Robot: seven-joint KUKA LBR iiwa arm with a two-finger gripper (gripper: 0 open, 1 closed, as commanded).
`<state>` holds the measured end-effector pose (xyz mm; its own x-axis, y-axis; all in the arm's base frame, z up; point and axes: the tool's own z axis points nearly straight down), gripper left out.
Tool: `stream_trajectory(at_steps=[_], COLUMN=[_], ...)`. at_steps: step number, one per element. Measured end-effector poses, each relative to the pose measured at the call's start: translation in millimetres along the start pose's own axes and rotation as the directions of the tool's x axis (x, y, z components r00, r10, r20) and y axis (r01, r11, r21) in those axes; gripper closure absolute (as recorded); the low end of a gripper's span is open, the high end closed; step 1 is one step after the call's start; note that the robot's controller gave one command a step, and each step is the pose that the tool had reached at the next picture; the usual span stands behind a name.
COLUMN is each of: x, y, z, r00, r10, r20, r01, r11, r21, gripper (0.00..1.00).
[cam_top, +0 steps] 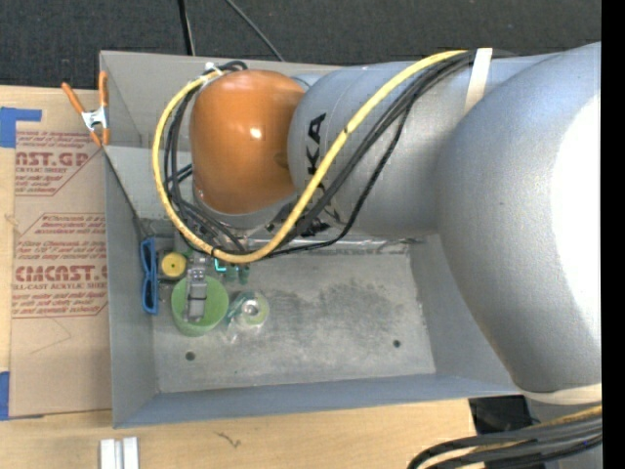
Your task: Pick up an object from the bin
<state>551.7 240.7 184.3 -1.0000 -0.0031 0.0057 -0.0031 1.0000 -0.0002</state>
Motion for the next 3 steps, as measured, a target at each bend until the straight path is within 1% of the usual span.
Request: stream_trajectory(at_steps=[1,2,3], x=[-17.0,-19.2,-21.5], y=[-29.2,-27.0,-39.6], z=[117.3,110.0,-33.0], r00=[0.999,0.999,0.998], r10=[-0.043,-0.045,-0.058], r20=[0.008,0.014,0.017], r01=[0.043,0.045,0.059], r11=[0.999,0.999,0.998], r21=[-0.001,-0.004,-0.002], gripper=[0.00,1.00,1.00])
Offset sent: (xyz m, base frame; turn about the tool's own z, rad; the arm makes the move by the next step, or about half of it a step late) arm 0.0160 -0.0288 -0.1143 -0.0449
